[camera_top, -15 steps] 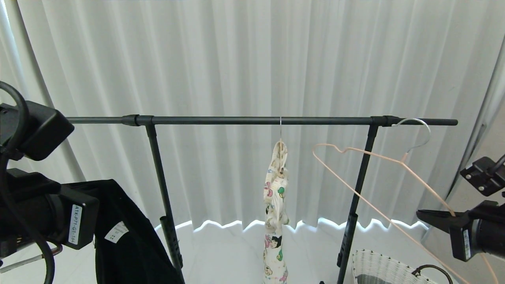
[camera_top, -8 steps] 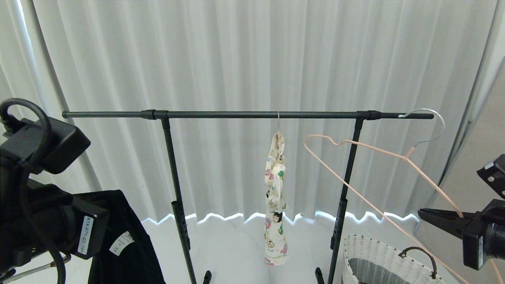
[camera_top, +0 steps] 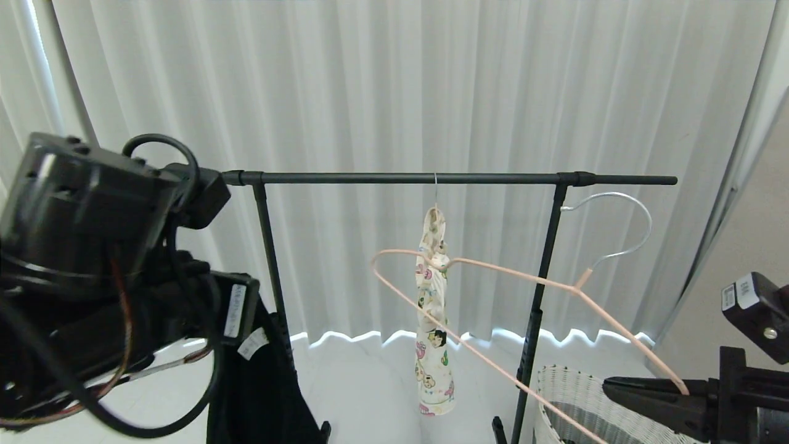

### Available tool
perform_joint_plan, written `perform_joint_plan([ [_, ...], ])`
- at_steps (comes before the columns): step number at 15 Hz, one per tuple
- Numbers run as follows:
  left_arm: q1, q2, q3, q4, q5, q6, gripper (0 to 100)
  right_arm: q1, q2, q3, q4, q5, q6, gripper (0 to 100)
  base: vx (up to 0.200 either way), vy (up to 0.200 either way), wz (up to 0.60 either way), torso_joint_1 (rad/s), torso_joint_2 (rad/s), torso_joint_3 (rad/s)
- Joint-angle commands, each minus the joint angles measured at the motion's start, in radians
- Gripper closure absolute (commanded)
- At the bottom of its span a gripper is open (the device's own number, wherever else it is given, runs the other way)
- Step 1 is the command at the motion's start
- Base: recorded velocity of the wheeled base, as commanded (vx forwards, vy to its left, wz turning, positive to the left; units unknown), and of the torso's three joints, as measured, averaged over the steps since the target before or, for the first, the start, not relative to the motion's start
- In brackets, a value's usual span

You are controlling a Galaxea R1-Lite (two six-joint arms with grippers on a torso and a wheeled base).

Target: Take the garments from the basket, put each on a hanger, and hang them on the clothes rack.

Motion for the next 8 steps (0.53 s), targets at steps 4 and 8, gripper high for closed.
perform_joint_plan([
  [4,0.012,0.217,-0.170,0.001,0.030,-0.108,100,0.166,0.068,-0.079,0.001,0.003,0.104,100,0.000,0.000,0.00,0.000,0.00,0.000],
  [8,0.017,0.212,-0.189,0.001,0.033,-0.144,100,0.166,0.129,-0.105,-0.005,0.003,0.105,100,0.000,0.000,0.00,0.000,0.00,0.000],
])
